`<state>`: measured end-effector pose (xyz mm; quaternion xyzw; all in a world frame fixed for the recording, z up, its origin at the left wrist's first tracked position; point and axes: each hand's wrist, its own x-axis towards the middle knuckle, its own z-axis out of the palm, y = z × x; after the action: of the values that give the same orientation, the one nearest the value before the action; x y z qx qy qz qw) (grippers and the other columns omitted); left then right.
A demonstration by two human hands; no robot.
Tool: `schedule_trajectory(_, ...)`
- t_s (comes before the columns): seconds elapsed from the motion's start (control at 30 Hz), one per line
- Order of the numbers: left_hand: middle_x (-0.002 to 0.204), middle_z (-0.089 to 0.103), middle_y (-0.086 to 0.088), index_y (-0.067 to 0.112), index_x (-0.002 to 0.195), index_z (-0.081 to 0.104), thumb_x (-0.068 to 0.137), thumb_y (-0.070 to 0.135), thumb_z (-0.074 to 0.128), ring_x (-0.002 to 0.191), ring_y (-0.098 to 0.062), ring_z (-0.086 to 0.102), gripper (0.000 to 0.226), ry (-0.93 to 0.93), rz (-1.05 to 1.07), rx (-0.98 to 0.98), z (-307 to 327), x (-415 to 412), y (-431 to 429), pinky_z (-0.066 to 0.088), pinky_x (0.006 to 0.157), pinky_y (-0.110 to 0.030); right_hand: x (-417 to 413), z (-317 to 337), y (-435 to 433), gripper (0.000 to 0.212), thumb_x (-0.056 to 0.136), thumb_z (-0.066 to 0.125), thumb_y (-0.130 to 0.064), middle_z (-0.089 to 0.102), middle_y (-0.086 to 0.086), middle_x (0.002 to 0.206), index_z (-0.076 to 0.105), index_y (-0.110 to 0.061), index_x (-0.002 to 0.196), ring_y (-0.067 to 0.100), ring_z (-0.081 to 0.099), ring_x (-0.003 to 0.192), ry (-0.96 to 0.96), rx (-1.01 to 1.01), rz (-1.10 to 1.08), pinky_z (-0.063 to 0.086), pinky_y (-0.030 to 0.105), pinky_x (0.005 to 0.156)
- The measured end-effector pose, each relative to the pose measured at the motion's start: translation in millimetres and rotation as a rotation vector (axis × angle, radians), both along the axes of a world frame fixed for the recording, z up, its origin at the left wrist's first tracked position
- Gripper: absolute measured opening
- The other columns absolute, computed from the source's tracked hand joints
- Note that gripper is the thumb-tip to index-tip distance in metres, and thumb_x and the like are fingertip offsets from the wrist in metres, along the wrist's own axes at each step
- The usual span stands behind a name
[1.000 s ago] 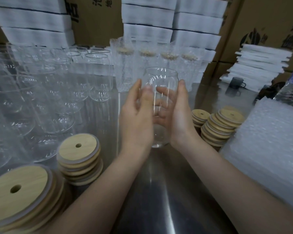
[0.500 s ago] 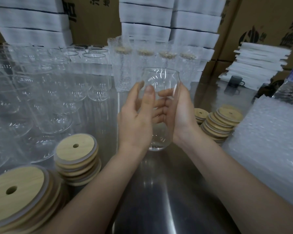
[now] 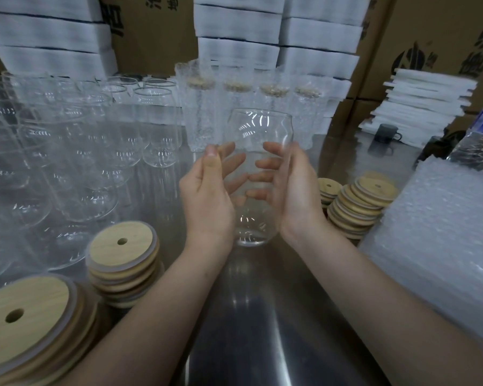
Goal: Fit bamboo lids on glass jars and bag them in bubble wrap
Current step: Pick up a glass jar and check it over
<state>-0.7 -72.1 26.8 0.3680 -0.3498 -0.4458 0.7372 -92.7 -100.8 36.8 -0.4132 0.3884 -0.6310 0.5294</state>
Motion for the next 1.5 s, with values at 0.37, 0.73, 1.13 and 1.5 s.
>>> schedule_trajectory(0.37,0.113,0.068,-0.004,0.043,0.110,0.056,0.090,0.058,0.029,0.092,-0.021,0.072,0.037,-0.296,-0.001,-0.144,-2,6,-4,0.056,0.086,-0.048,11,-2,24,0.073,0.079,0.078,-0.022,0.055,0.008,0.131,0.036,-0.028,0.137,0.013,0.057,0.123,0.293,-0.327,0.052,0.047,0.040,0.107)
schedule_trajectory(0.73,0.072,0.073,-0.002,0.020,0.081,0.070,0.105,0.047,0.024,0.057,-0.014,0.069,0.059,-0.096,-0.236,0.154,-5,2,-8,0.052,0.046,-0.024,9,-3,20,0.069,0.074,0.074,-0.026,0.060,0.012,0.120,0.038,-0.023,0.133,0.015,0.063,0.112,0.256,-0.458,-0.127,0.053,0.033,0.096)
schedule_trajectory(1.13,0.076,0.070,-0.018,-0.002,0.103,0.055,0.103,0.053,0.027,0.061,-0.026,0.071,0.062,0.495,-0.542,0.347,-15,-14,-2,0.056,0.052,-0.030,-2,-4,0,0.068,0.080,0.067,-0.039,0.064,0.000,0.113,0.035,-0.023,0.138,0.011,0.068,0.098,0.001,-0.362,-0.167,0.058,0.030,0.082)
schedule_trajectory(1.5,0.134,0.056,-0.027,-0.004,0.137,0.046,0.095,0.062,0.036,0.132,-0.035,0.050,0.079,0.587,-0.750,0.275,-8,1,-9,0.031,0.117,-0.045,-6,-14,-8,0.083,0.076,0.070,-0.037,0.047,-0.051,0.109,0.021,-0.019,0.141,-0.008,0.060,0.100,0.312,-0.618,-0.156,0.056,0.037,0.088)
